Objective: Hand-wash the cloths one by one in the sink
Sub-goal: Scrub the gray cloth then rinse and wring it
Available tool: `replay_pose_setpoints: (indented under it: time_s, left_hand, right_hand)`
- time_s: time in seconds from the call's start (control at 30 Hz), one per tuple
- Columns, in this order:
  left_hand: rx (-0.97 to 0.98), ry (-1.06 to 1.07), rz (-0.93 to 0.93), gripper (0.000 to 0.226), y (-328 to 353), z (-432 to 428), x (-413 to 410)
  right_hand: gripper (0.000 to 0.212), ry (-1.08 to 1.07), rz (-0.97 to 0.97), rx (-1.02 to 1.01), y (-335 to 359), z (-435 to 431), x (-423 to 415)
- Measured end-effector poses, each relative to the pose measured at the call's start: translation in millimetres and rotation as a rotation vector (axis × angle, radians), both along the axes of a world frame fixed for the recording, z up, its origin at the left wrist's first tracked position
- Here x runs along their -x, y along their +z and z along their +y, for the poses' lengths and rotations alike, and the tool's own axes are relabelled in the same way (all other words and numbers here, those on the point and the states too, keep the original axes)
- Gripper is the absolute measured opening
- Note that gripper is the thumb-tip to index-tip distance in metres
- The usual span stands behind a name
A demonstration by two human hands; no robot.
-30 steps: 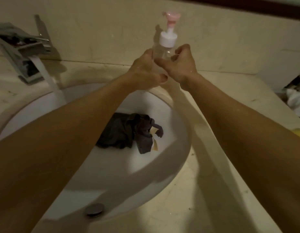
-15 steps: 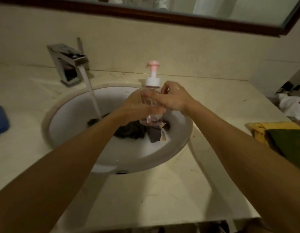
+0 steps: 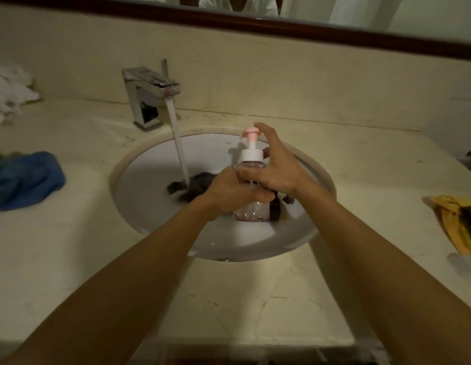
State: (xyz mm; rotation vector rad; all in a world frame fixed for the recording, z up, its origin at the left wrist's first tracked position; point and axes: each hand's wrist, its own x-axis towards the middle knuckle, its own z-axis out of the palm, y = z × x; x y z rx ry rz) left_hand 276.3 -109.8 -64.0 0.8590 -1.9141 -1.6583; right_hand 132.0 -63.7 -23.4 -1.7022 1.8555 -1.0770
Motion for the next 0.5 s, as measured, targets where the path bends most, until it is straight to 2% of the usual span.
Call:
replay_pose_setpoints:
  time_s: [0.1, 0.2, 0.37, 0.5]
  left_hand:
    - [-0.002, 0.000, -0.035, 0.039, 1, -2, 1]
    - [0.001, -0.077, -0.074, 0.032, 0, -3, -1]
    - [-0.069, -0.088, -0.075, 0.032, 1, -3, 0]
    - [-0.089, -0.066, -0.048, 0.032, 2, -2, -2]
  right_hand:
    - [0.079, 0.024, -0.032, -0.003, -3, -8, 8]
    - [0.076, 0.019, -0.062, -0.057, -13, -8, 16]
    - [0.066, 0.001, -0.058, -0.068, -17, -10, 21]
    - [0.071, -0.001, -0.086, -0.034, -23, -13, 14]
